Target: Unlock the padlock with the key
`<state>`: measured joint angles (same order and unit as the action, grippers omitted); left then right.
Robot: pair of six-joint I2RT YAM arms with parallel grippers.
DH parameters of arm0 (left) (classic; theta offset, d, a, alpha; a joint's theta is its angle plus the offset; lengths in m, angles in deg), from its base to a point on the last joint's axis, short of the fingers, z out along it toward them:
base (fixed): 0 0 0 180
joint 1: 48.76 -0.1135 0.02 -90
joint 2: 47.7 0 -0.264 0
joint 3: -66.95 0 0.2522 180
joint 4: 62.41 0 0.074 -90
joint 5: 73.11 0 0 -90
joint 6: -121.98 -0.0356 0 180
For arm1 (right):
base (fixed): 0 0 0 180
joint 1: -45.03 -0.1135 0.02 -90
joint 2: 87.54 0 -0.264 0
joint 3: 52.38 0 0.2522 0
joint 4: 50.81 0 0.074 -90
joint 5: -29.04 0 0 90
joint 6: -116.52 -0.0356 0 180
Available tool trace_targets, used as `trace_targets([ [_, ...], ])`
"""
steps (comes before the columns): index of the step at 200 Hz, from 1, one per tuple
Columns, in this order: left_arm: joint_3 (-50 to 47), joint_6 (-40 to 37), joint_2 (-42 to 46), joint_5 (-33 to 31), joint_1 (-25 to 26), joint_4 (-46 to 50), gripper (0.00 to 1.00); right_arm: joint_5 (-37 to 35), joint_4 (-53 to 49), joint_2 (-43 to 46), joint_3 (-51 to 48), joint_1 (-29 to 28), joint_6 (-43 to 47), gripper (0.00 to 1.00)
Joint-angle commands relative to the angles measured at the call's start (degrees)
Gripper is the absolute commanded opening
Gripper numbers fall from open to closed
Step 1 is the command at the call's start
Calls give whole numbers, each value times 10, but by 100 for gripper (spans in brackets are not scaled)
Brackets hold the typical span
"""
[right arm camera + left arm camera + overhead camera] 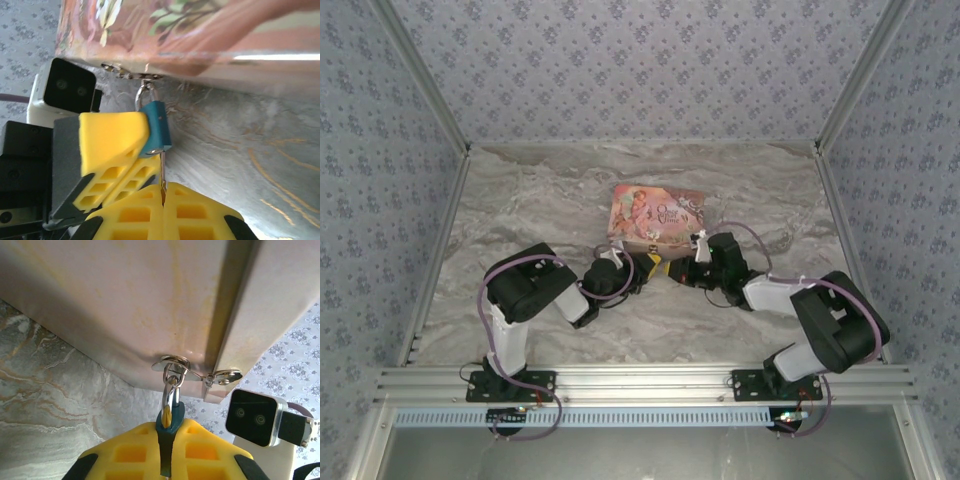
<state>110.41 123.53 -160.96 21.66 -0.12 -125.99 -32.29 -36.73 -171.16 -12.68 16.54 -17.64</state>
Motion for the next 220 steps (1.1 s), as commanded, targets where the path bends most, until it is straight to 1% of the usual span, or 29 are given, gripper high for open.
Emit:
trace_targets([
  [1, 3, -8, 3, 29, 6, -4, 0, -28, 23, 11, -3, 3, 1, 0],
  [41, -1, -7, 4, 30, 6, -7, 0, -21, 12, 12, 16, 3, 6, 0],
  [88, 5, -4, 1, 31, 7, -12, 0, -17, 10, 13, 7, -7, 7, 0],
  [127, 5, -6, 3, 31, 6, -13, 0, -9, -14, 30, -15, -8, 32, 0],
  [201, 13, -11, 4, 40, 6, -9, 0, 21, -19, 14, 8, -22, 43, 0],
  [220, 12, -9, 3, 39, 6, -11, 0, 14, -24, 17, 1, -24, 40, 0],
])
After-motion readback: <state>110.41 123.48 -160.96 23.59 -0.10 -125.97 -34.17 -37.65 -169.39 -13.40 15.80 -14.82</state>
